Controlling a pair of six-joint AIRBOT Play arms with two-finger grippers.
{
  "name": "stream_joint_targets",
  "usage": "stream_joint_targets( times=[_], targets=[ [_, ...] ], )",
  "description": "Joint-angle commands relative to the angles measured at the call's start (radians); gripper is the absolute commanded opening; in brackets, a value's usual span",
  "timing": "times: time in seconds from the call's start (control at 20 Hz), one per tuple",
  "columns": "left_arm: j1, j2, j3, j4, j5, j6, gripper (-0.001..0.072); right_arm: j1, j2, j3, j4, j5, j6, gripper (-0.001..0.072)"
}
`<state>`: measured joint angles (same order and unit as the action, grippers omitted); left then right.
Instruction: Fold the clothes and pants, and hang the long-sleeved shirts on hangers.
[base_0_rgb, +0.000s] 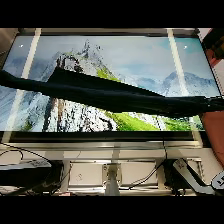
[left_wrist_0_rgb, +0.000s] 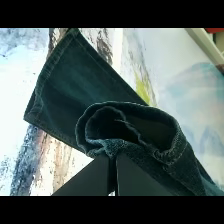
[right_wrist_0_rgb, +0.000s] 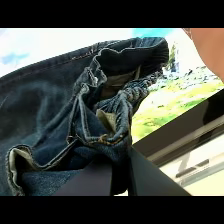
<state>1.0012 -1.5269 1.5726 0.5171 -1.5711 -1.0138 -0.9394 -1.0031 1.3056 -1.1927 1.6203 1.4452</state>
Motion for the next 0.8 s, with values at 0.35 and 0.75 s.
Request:
stream_joint_targets(
  times=[0.35,0.75],
  targets=[
    [0.005,0.002,0.001,-0.089,-0.068,0.0,0.0021,-0.001,-0.002,0.001,0.082,0.02,-0.004,0.005],
    [-0.08,-0.008,-0.021,0.681,0.006,-0.29,0.002,0.021,-0.097,0.0,-0.066,0.082,0.027,0.0049]
  ],
)
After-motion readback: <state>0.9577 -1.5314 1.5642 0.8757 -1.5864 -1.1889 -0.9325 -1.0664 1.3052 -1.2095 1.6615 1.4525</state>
